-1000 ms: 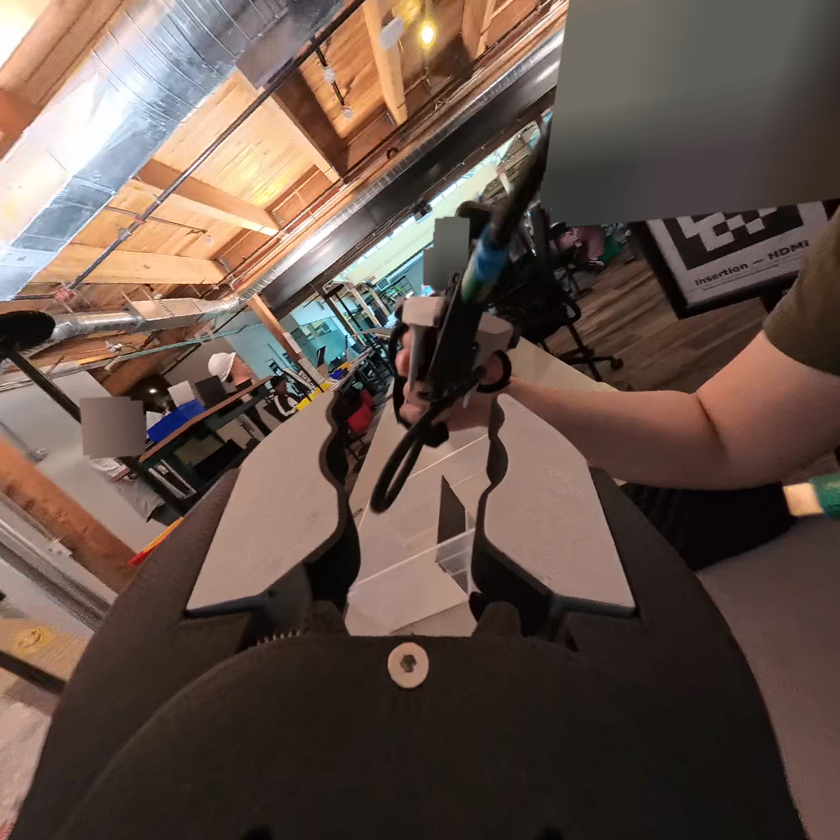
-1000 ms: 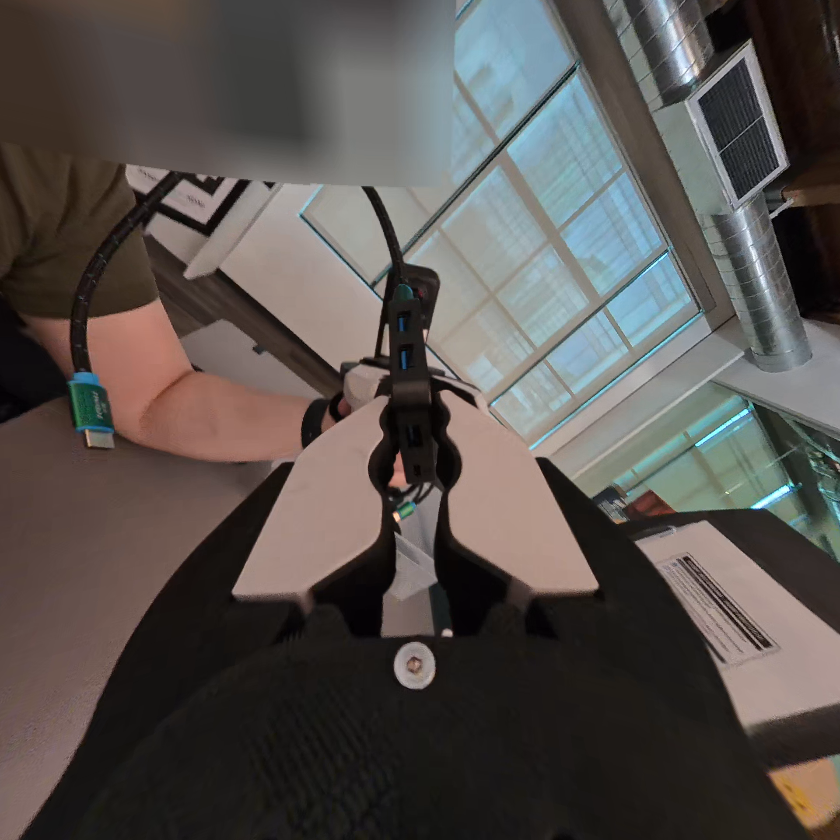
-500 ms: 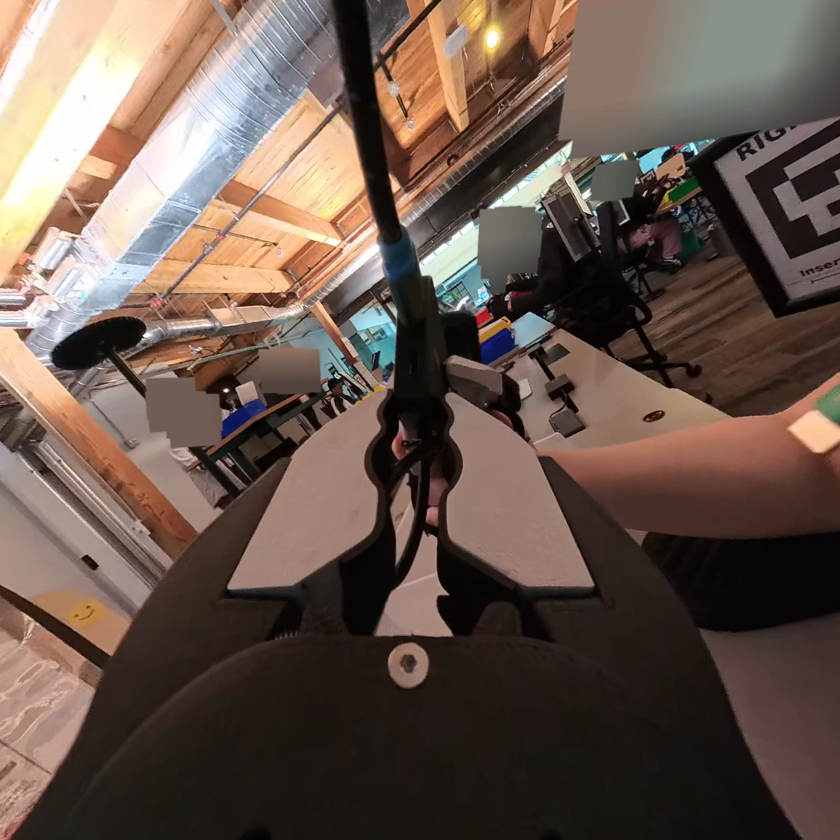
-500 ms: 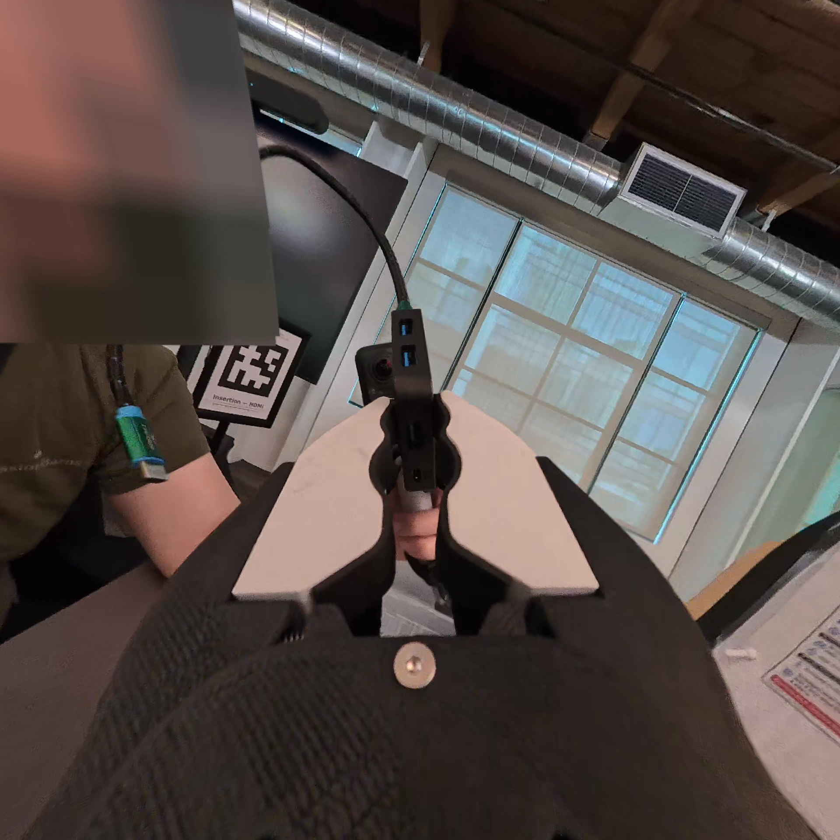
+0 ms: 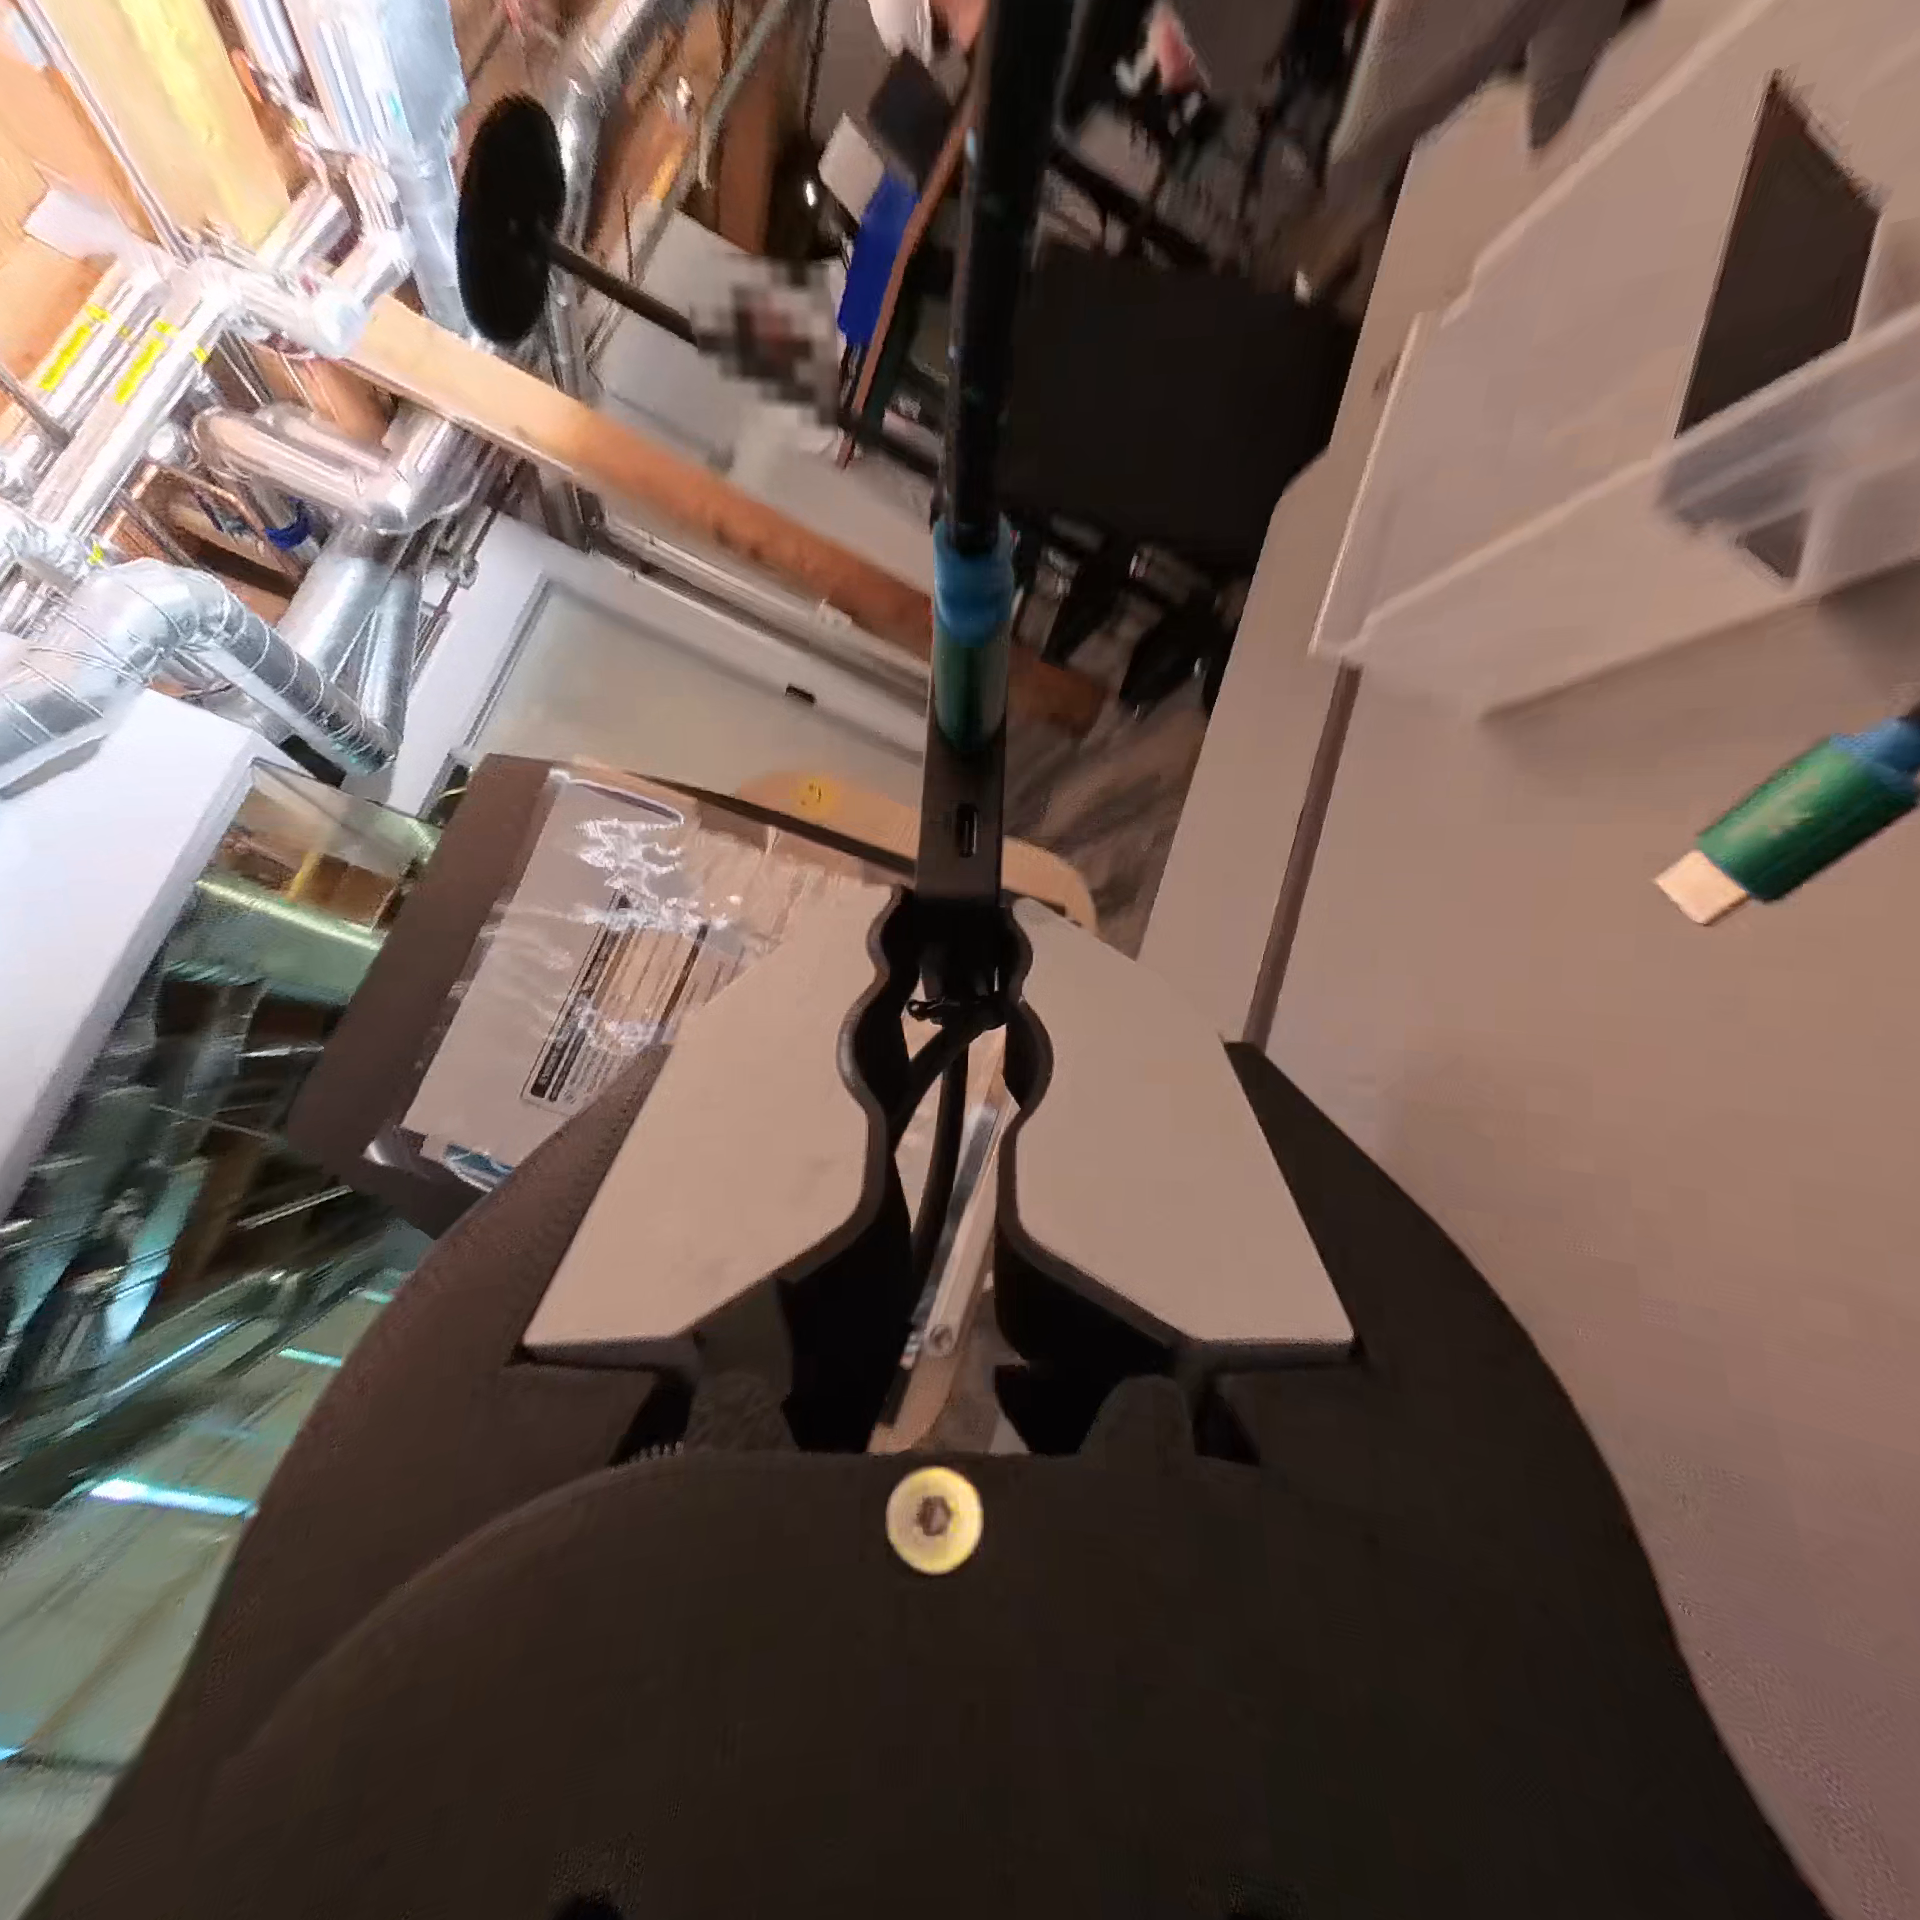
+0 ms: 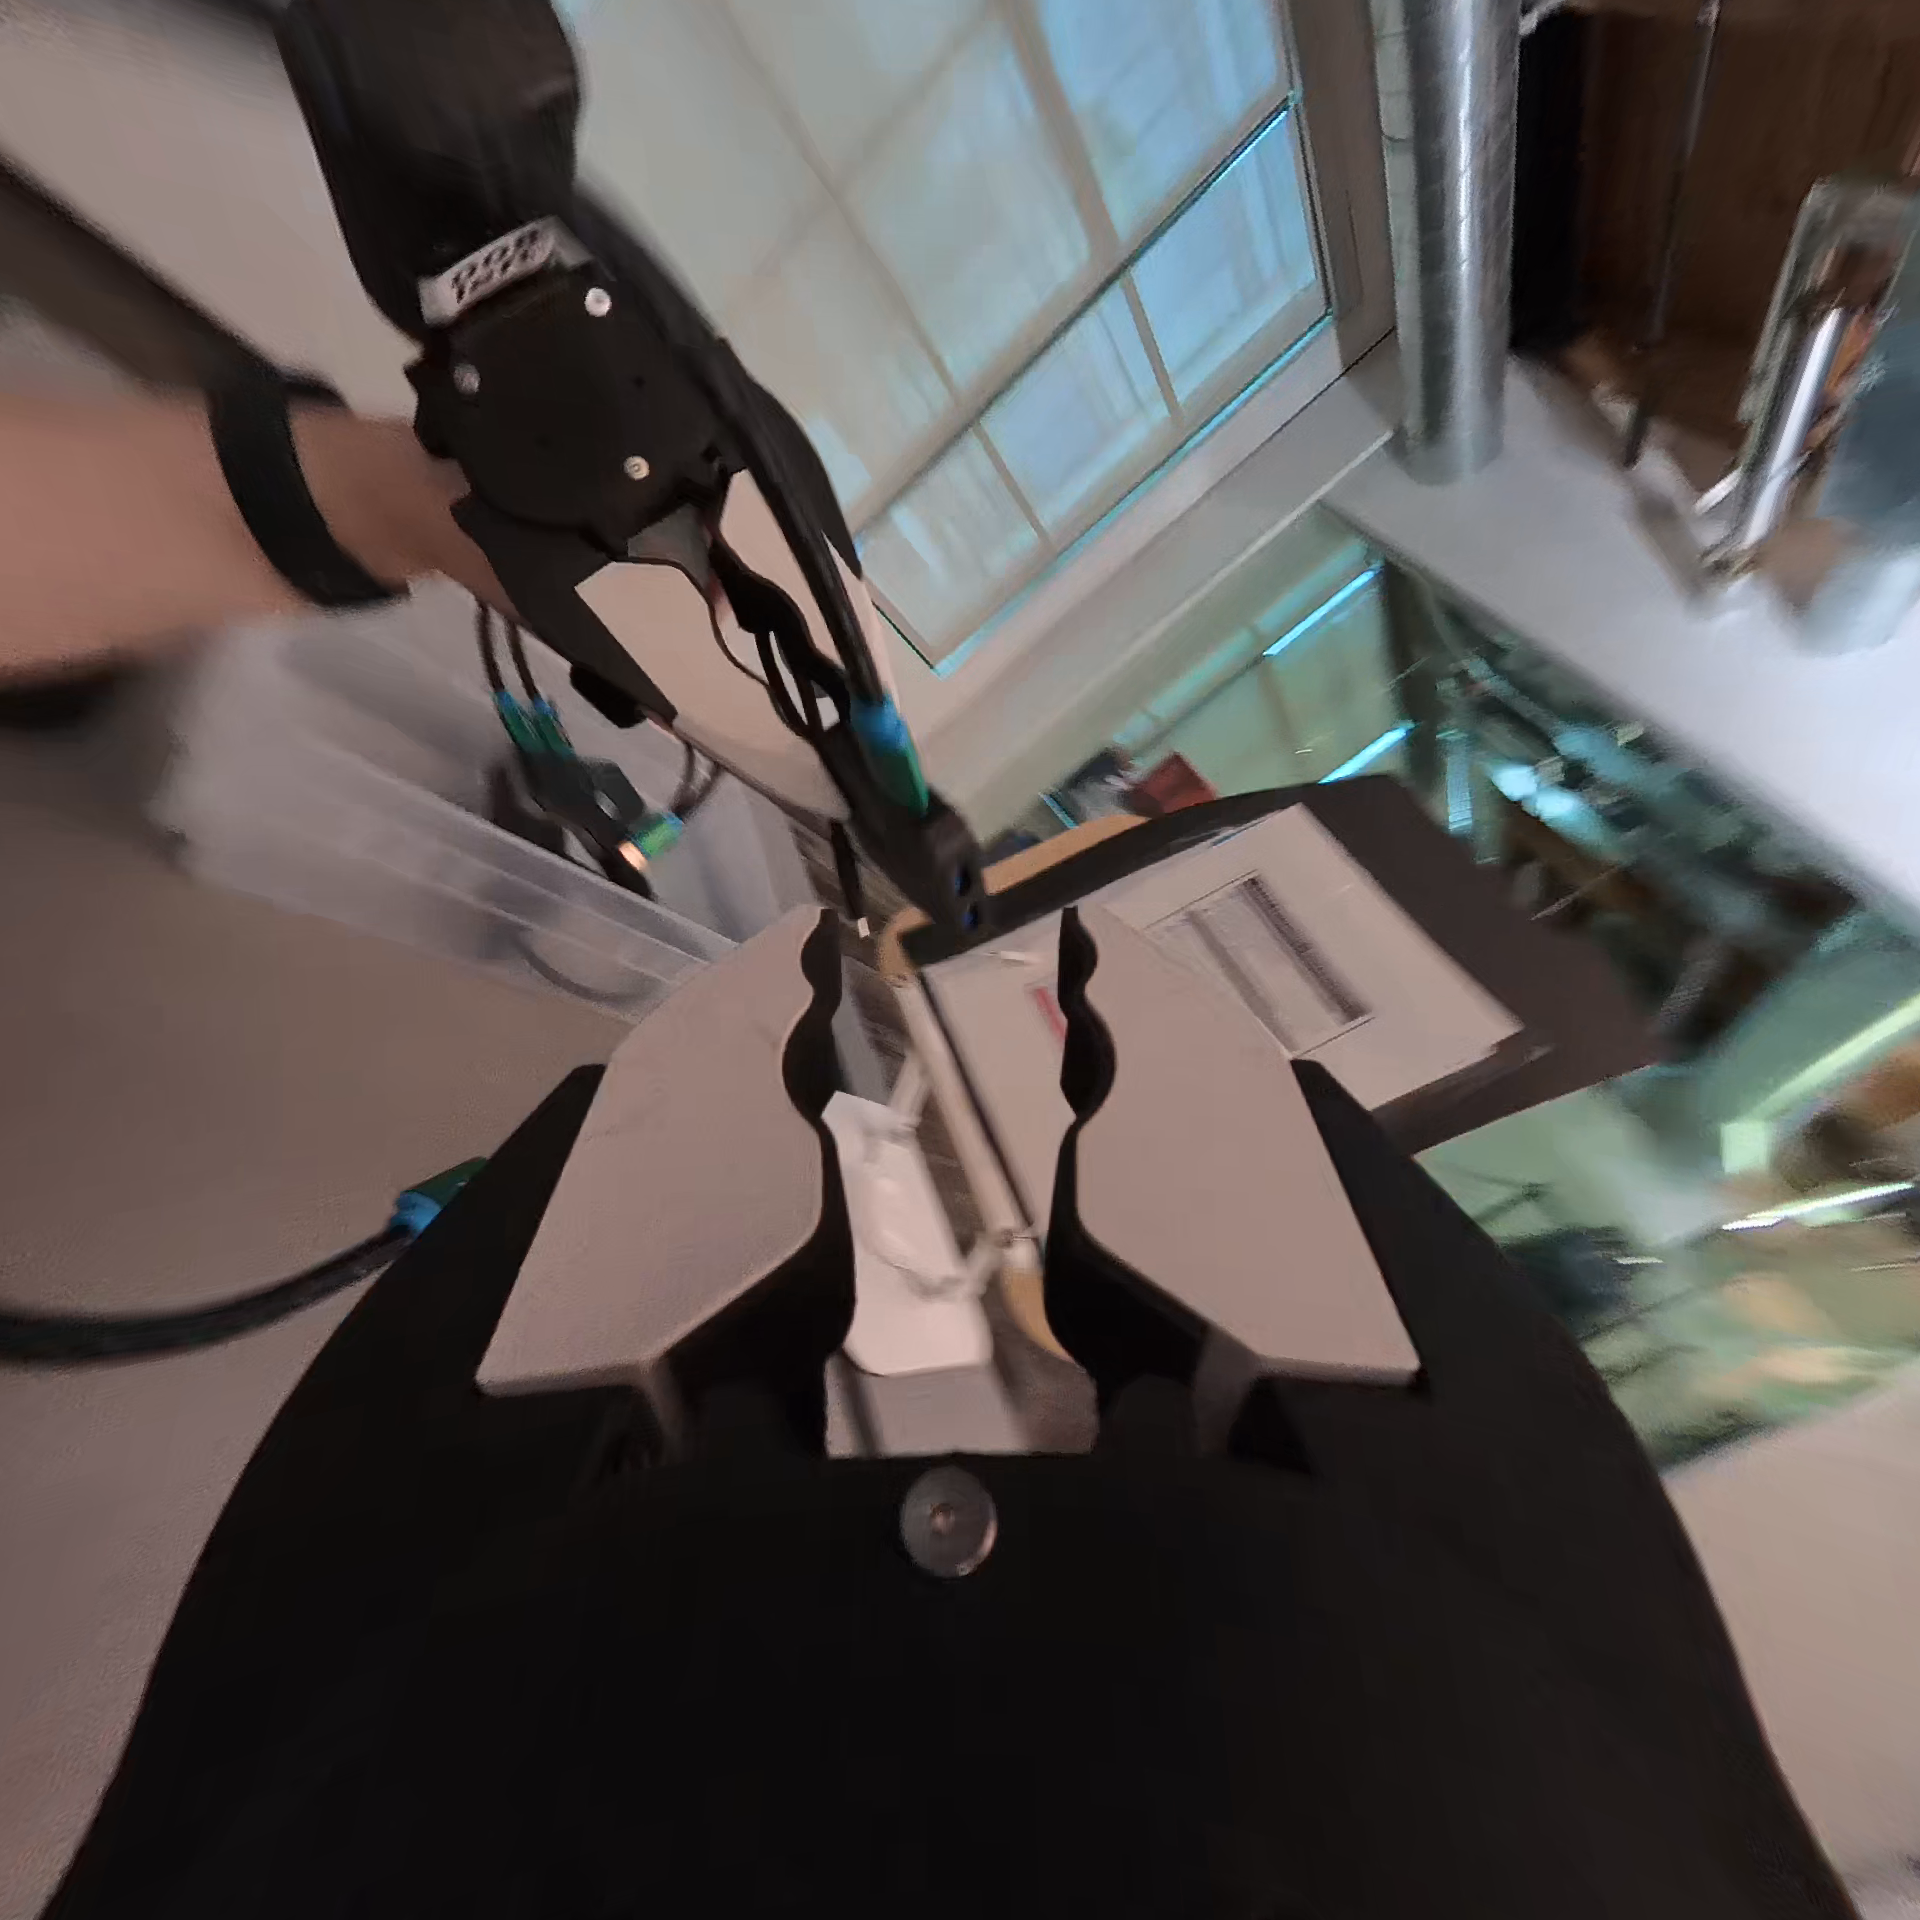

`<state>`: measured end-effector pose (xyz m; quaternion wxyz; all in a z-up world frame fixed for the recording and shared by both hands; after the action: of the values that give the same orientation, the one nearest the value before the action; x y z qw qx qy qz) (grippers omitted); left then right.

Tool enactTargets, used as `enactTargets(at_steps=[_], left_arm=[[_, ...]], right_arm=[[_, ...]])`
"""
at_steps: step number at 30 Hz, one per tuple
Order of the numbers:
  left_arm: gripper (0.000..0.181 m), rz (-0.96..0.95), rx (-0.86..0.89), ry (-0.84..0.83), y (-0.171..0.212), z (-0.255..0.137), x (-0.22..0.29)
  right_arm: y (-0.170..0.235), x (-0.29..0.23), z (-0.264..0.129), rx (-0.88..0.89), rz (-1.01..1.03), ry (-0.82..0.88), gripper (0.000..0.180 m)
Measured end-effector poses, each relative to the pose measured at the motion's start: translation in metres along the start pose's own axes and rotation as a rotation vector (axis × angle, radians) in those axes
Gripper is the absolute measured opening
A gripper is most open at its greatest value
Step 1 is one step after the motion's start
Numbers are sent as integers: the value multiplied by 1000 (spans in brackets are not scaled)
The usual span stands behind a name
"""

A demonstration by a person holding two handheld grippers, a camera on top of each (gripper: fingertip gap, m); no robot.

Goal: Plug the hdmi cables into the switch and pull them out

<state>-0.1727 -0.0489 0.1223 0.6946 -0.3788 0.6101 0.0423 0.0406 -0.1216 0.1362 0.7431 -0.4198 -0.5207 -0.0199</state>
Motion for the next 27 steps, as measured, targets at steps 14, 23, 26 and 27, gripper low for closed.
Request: enactTargets(at_steps=[14, 23, 26, 27], left_arm=[[13, 177, 24, 131, -36, 11, 39], [26, 116, 176, 98, -39, -1, 31], [55, 81, 134, 124, -38, -4, 28], [60, 74, 127, 134, -38, -4, 28]], right_arm=[[16, -30, 34, -222, -259, -87, 18], [5, -27, 23, -187, -309, -117, 16], [0, -24, 16, -159, -299, -124, 15], [-2, -22, 13, -140, -288, -121, 15]])
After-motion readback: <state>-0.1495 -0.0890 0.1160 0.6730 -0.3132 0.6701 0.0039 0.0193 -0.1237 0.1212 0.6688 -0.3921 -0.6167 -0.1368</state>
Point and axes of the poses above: each gripper's, where its closed fingertips meet, z out along the fingers, y out of its underside, x = y × z across the jaws, the point moved 9 cm from there along -z, back along the fingers, and after that the axes turned 2 degrees about -z, right-handed, at the moved point
